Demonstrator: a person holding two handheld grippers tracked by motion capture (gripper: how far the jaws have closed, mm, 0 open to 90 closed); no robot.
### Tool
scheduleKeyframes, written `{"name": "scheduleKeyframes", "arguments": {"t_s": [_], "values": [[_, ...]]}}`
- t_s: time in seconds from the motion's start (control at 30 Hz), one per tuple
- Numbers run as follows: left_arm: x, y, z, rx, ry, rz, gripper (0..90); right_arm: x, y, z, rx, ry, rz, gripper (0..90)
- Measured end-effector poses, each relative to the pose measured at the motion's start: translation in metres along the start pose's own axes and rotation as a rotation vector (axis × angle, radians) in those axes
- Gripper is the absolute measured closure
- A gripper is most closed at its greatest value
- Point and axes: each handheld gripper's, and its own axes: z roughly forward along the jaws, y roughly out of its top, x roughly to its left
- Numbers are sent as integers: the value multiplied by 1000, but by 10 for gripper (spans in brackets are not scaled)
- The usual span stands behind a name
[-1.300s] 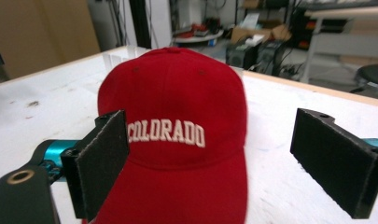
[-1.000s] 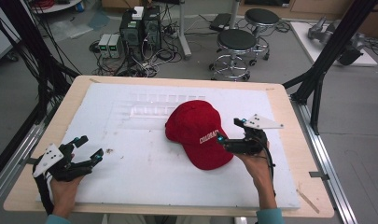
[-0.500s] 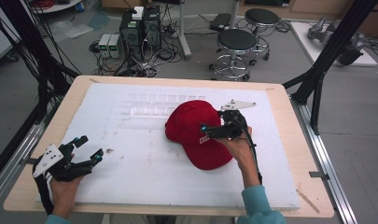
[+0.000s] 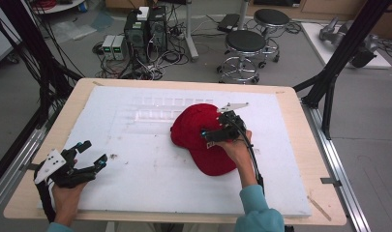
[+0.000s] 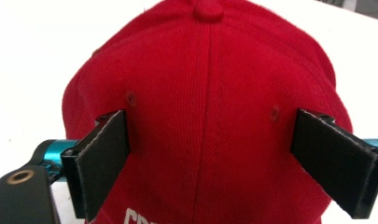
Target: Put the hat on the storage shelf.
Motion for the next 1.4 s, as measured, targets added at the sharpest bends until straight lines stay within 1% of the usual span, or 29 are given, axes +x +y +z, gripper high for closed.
{"name": "scheduleKeyframes", "arguments": {"t_s": [0.03,0.07,0.1,0.13,0.17,0.2,0.23,0.27,0.3,0.33,0.37,0.43,0.47,0.5,0.57,0.6,0.63,0.67,0.7,0.73,0.77,0.8,0.83,0.9,1.03,1.17,1.3,1.4], "values": [[0,0,0,0,0,-1,171,0,0,0,0,0,0,107],[0,0,0,0,0,-1,171,-1,0,1,5,1,16,108],[0,0,0,-1,0,-2,171,-1,0,1,5,1,16,108],[0,0,0,0,0,-1,172,-1,-1,3,14,10,26,131],[0,0,0,-1,1,0,172,-1,-1,3,14,10,26,131],[0,0,0,-1,1,0,171,-1,-1,3,19,12,19,149],[0,0,0,0,1,0,171,0,-1,5,31,1,10,174],[0,0,0,0,1,1,171,0,-1,5,31,1,10,174],[0,0,0,0,1,1,172,0,-1,6,41,3,10,189],[0,0,0,0,1,0,172,1,-1,9,60,-4,-4,221],[0,0,0,1,0,0,172,1,-1,9,60,-4,-4,221],[0,0,0,0,0,-1,172,2,0,13,75,-14,-18,274],[0,0,0,1,0,-1,172,2,0,14,78,-14,-17,315],[0,0,0,1,-1,-1,172,2,0,14,78,-14,-17,315],[0,0,0,1,-1,-1,172,2,0,14,85,-17,-32,388],[0,0,0,1,-1,-2,173,2,0,13,96,-7,-37,505],[0,0,0,1,-1,-3,173,2,0,13,96,-7,-37,505],[0,0,0,2,-2,-3,174,2,0,13,94,-5,-39,526],[0,0,0,2,-1,-3,174,2,1,12,96,-5,-42,611],[0,0,0,2,-1,-2,174,2,1,12,96,-5,-42,611],[0,0,0,3,-2,-2,174,1,1,11,96,-5,-37,655],[0,0,1,3,-2,-3,174,1,0,10,93,4,-26,728],[0,0,1,6,-4,-3,174,1,0,10,93,4,-26,728],[1,0,1,7,-4,-4,174,1,1,8,89,1,-30,784],[2,0,1,4,-3,-21,174,1,1,7,67,2,-37,815],[2,0,1,10,-5,-16,174,2,1,5,52,2,-33,823],[2,1,2,17,-4,-19,174,1,3,0,8,12,-33,829],[3,1,2,26,-6,-35,169,2,4,-7,-32,17,-39,829]]}}
